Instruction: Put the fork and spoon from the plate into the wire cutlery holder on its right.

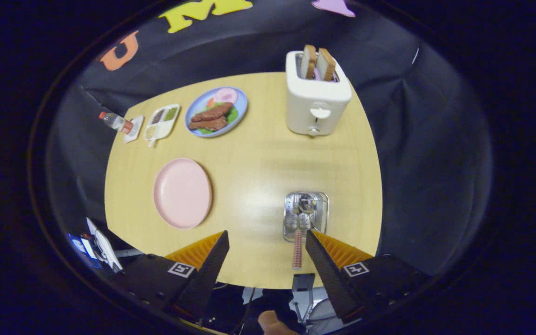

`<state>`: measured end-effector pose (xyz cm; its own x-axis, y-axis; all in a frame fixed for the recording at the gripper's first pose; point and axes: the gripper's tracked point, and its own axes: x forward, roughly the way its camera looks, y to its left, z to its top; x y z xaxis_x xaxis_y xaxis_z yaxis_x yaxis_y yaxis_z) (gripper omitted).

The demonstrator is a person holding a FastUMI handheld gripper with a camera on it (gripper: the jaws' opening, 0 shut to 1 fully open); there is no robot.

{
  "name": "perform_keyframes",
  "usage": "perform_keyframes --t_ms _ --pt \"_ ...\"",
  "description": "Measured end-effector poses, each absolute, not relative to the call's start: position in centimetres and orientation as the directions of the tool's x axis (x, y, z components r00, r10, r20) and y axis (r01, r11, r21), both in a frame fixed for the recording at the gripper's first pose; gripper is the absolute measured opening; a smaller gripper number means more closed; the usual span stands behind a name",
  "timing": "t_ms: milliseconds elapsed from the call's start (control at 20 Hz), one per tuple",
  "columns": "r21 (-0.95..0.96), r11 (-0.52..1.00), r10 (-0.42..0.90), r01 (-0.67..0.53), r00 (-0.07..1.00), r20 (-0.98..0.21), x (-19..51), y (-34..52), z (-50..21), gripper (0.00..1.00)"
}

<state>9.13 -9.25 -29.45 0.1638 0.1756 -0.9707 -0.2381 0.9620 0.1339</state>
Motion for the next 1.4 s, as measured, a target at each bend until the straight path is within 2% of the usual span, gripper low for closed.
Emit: perform_keyframes --t_ms 150,300,450,600,850,1050,1150,1400 --pt "0.089 0.965 0.181 -0.246 0.385 -0.905 9.2 -6.3 -25.5 0.97" --pt "0.074 0.974 0.192 -0.215 0.606 -0.772 8.6 -3.1 -20.2 0.97" --pt "0.121 0.974 0.228 -0.194 0.773 -0.592 7.4 0.6 -14.8 0.97" --pt "0.087 0.976 0.216 -0.198 0.913 -0.347 6.2 2.6 -9.1 0.97" --pt "0.009 0.974 0.225 -0.226 0.967 -0.117 0.6 5.0 -2.9 0.96" --pt "-0.036 0.979 0.2 -0.2 0.98 0.011 -1.8 6.2 0.2 0.95" --pt "-0.035 0.984 0.174 -0.173 0.985 0.022 -2.3 6.8 0.5 0.95" --pt "-0.005 0.981 0.194 -0.195 0.98 -0.033 -2.0 6.6 0.5 0.95"
